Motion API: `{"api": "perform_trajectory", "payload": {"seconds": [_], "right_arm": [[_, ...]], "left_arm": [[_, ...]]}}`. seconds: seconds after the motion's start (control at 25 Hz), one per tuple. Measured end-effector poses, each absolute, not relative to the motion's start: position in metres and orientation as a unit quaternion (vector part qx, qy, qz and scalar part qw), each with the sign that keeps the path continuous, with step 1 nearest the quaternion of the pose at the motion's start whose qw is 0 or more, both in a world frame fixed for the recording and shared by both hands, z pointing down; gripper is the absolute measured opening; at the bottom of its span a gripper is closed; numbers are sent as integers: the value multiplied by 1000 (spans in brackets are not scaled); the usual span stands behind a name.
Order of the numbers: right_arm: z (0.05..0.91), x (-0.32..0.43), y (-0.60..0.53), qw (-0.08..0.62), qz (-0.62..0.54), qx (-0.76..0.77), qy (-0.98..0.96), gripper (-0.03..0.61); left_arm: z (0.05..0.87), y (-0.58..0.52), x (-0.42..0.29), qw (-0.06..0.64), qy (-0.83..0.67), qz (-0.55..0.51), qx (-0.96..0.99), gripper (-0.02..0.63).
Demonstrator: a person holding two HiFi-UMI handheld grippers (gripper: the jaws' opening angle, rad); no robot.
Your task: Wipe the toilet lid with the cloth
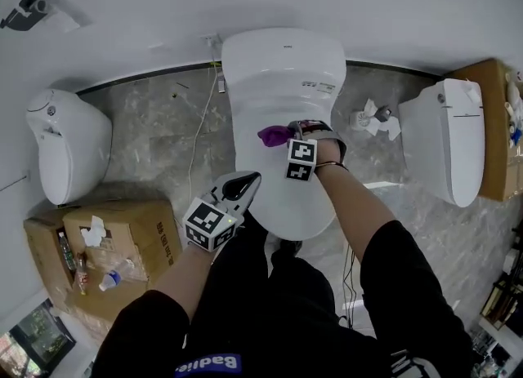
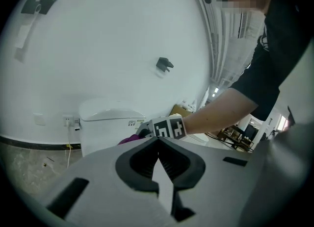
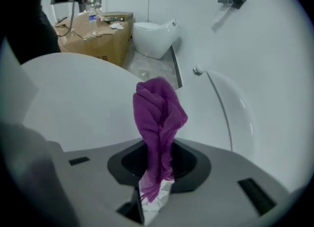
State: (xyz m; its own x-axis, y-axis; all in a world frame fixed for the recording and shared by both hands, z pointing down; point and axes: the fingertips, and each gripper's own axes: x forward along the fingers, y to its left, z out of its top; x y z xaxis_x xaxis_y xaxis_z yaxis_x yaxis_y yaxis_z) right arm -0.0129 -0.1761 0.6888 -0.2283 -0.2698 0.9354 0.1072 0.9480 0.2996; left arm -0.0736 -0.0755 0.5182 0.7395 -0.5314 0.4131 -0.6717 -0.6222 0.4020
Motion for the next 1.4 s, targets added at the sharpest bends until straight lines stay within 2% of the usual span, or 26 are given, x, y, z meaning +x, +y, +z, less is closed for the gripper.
{"api": "perform_trajectory", "payload": {"seconds": [0.28,0.6,1.0,1.4], "right_arm": [[754,-19,-236,643,-139,56,-751,98],[776,-14,-229,655,-138,27,-743,98],[738,4,-171,644,-138,29,-752,98],[661,38,-39,631,-158,10,-759,98]], "left_arm": [[550,-92,-96,290,-315,151,891,17],[566,-85,-109,303,-313,159,886,17],[548,-56,-78,293,-316,147,890,17],[507,32,-41,273,-347,131,887,17]]}}
